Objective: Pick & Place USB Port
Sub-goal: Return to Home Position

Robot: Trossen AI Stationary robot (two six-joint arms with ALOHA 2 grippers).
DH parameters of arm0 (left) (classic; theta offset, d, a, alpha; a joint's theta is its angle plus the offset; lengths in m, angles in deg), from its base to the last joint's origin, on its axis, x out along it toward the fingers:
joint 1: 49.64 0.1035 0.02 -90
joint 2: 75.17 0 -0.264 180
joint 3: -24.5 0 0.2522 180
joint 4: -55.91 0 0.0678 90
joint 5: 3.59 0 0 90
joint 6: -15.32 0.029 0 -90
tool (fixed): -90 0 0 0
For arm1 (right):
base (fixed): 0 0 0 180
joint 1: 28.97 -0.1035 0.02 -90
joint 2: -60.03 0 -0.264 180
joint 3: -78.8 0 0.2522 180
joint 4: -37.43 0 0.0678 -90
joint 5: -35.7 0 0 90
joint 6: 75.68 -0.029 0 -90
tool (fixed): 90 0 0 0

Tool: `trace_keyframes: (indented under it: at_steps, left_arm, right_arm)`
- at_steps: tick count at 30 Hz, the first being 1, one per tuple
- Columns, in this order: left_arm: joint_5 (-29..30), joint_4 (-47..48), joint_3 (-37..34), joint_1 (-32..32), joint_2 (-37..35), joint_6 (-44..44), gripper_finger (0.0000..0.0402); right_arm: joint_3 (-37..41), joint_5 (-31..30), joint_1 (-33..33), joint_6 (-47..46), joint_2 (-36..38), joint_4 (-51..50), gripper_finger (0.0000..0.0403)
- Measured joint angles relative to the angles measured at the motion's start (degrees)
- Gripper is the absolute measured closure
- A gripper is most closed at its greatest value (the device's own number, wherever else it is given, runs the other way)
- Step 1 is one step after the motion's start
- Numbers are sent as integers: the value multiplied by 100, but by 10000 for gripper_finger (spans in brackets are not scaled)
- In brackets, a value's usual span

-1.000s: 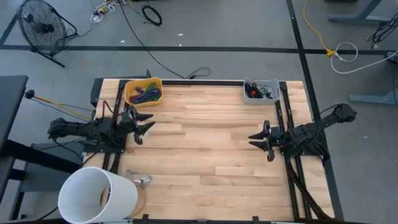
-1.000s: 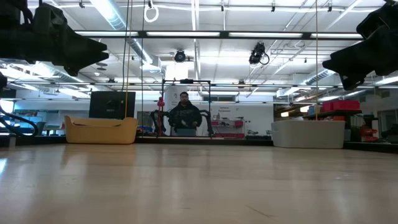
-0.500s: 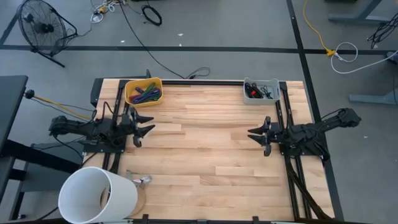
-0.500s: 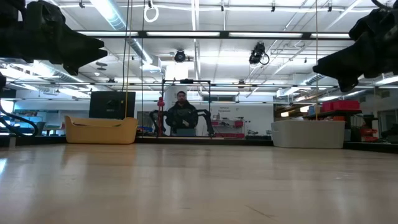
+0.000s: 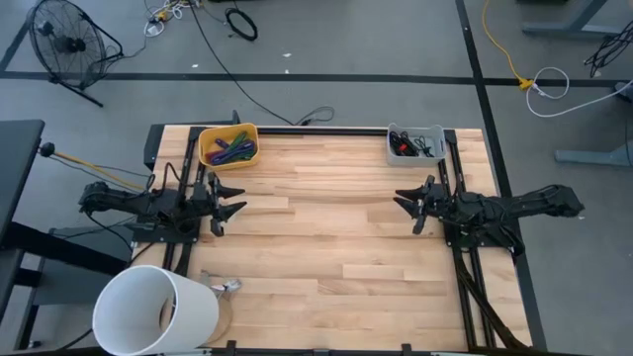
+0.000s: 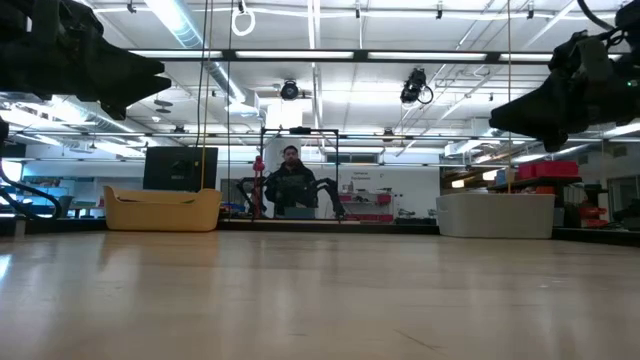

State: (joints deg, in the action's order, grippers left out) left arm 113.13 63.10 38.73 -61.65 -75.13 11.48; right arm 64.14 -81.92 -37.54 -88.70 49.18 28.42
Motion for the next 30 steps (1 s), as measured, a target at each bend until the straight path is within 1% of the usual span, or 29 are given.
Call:
trace_keyframes:
  at_steps: [5,8,9,10,13,14,15,16,18,19,20,21,22,25,29,30]
  left_arm:
    - [2,-1,0,0,0,0,220]
    - [2,-2,0,0,0,0,220]
    - [0,-2,0,2,0,0,220]
    - [1,-2,0,2,0,0,220]
    - [0,-2,0,2,0,0,220]
    - [1,-1,0,2,0,0,220]
    - [1,-2,0,2,0,0,220]
    - [2,-2,0,2,0,-1,220]
    - [1,-2,-1,2,0,0,220]
    - [2,-2,0,2,0,0,220]
    - [2,-2,0,2,0,0,220]
    - [0,-2,0,2,0,0,220]
    - [2,-2,0,2,0,0,220]
    - [1,-2,0,2,0,0,220]
    - [2,-2,0,4,0,0,220]
    - [2,0,0,4,0,0,220]
  right_arm:
    - [0,8,34,1,0,13,289]
    - [0,0,41,301,0,30,289]
    - [0,3,41,216,-1,92,289]
    - [0,6,41,-3,-4,267,289]
    - [0,75,41,82,3,988,289]
    - [0,296,44,97,-1,1332,289]
    - [0,666,43,196,1,1653,289]
    - [-9,1236,42,401,6,1882,289]
    - [-12,2681,26,766,6,1965,289]
    - [-9,3238,18,833,1,1915,289]
    - [-9,3582,18,820,-3,1859,289]
    - [-9,3669,21,721,4,1764,289]
    - [-9,3634,31,588,18,1619,289]
    - [0,3253,32,354,104,1017,289]
    - [0,3165,34,580,348,765,289]
    - [0,2999,34,679,436,666,289]
